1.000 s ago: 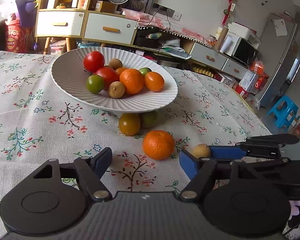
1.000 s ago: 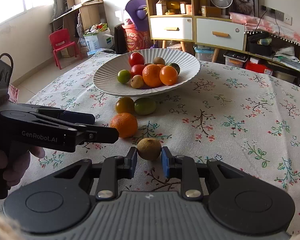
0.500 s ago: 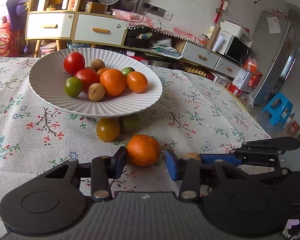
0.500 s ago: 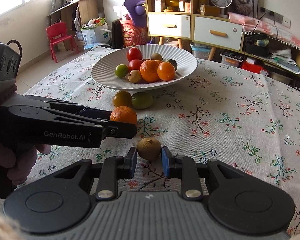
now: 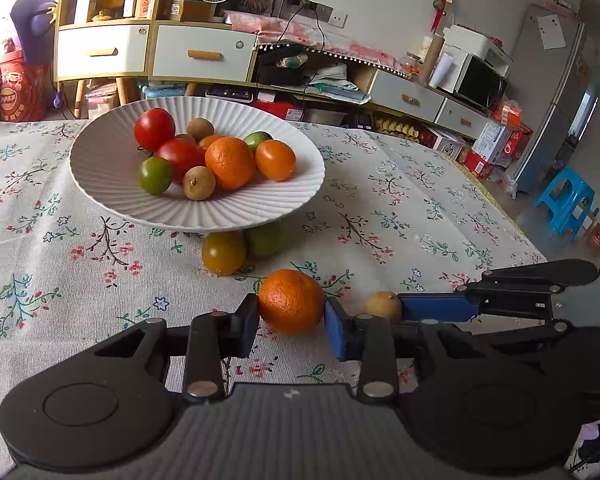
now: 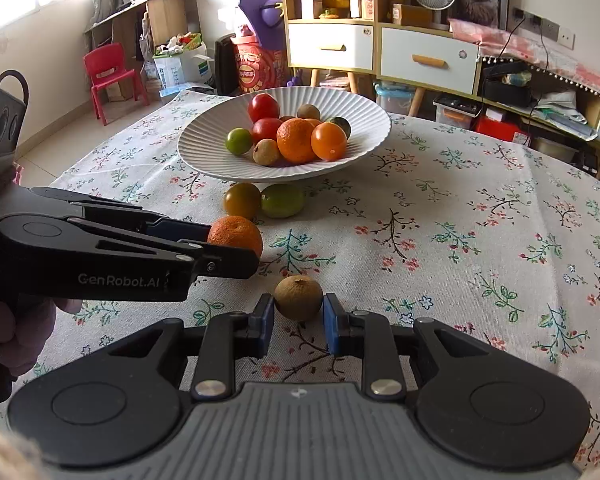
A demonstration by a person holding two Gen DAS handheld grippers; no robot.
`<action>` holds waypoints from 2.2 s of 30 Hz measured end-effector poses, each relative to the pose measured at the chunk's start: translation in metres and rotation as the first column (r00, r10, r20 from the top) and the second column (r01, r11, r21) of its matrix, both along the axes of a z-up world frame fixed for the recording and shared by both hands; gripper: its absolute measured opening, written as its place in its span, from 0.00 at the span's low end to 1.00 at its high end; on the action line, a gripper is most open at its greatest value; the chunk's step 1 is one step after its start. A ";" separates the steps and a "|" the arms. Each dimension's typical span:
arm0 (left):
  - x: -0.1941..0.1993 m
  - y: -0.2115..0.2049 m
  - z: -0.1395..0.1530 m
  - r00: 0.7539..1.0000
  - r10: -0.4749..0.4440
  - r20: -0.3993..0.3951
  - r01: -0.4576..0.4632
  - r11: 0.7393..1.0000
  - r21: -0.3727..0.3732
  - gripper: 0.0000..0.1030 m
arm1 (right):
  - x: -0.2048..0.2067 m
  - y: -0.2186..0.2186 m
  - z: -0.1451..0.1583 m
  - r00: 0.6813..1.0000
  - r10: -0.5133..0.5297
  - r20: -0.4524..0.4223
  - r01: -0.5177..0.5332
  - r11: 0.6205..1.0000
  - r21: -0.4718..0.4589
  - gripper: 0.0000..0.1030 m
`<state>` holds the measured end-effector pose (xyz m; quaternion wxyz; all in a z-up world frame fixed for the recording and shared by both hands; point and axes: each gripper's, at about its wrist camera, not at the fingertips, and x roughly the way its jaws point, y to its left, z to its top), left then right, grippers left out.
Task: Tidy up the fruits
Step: 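Grasp an orange mandarin with the left tool while the right tool grasps a brown kiwi, then lift the mandarin and kiwi and carry them over the white bowl, then open both tools to drop the mandarin and kiwi into the bowl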
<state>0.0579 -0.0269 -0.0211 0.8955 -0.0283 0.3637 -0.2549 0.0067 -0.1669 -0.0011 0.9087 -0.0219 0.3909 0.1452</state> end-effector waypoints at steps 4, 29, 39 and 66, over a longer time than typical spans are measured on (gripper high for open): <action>-0.002 0.003 0.003 1.000 0.002 0.005 -0.001 1.000 -0.004 0.28 | 0.001 -0.001 0.003 1.000 -0.009 0.007 0.009 1.000 0.010 0.23; 0.038 0.029 0.034 0.995 0.052 0.087 -0.053 0.999 0.011 0.28 | 0.057 -0.013 0.029 0.995 -0.101 0.015 0.095 0.965 0.246 0.23; 0.064 0.021 0.025 0.995 -0.058 0.083 0.054 0.998 0.043 0.28 | 0.084 -0.002 0.021 0.991 -0.132 -0.009 0.130 0.955 0.266 0.23; 0.070 0.034 0.019 0.994 -0.075 0.074 0.076 0.997 0.001 0.37 | 0.088 -0.006 0.016 0.989 -0.136 -0.056 0.147 0.941 0.304 0.28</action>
